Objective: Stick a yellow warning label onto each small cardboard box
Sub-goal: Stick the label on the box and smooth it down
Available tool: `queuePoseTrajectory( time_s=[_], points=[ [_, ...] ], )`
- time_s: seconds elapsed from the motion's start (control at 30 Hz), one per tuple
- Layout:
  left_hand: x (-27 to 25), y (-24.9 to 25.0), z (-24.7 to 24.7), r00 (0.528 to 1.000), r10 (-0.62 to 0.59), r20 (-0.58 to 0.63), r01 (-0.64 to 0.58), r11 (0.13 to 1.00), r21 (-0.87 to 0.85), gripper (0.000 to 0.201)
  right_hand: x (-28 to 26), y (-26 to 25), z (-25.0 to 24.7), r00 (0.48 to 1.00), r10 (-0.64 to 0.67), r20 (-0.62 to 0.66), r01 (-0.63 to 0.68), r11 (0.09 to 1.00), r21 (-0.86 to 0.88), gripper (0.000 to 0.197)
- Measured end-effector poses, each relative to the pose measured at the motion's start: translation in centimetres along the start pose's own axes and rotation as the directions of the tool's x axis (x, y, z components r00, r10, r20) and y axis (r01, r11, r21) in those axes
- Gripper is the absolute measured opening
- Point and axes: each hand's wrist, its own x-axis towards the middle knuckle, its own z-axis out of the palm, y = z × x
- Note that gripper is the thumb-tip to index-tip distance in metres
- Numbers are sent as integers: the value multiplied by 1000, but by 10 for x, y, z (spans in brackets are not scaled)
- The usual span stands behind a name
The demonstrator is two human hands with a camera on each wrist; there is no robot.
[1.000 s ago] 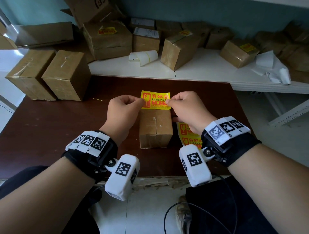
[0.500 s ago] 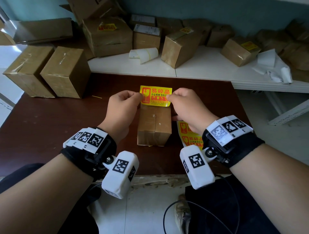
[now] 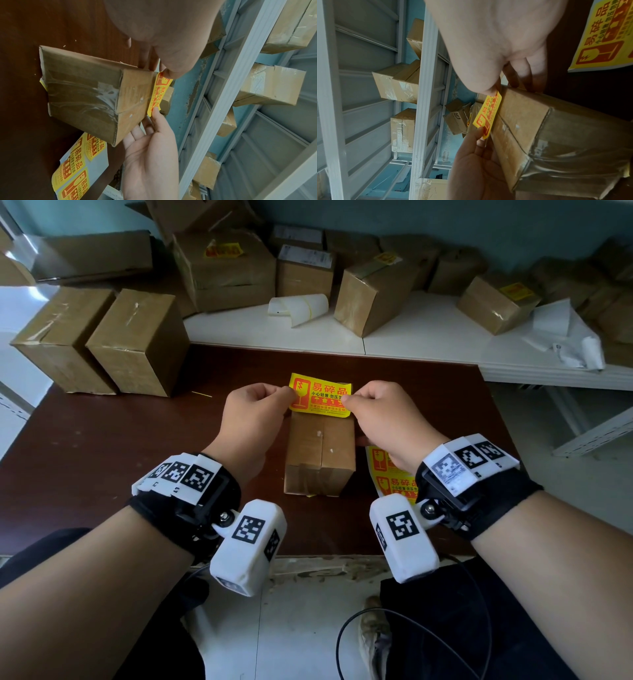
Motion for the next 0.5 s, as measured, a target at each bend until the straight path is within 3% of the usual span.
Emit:
queuePoseTrajectory(
  time_s=[0.17, 0.5],
  points=[
    [-4, 3, 1, 1000, -23, 3, 23, 1000, -19, 27, 1, 4, -1, 999, -35, -5, 34, 996, -78, 27],
    [-4, 2, -1, 1000, -3, 2, 3, 1000, 12, 18, 1, 5, -1, 999, -52, -5, 52, 993, -111, 29]
  ],
)
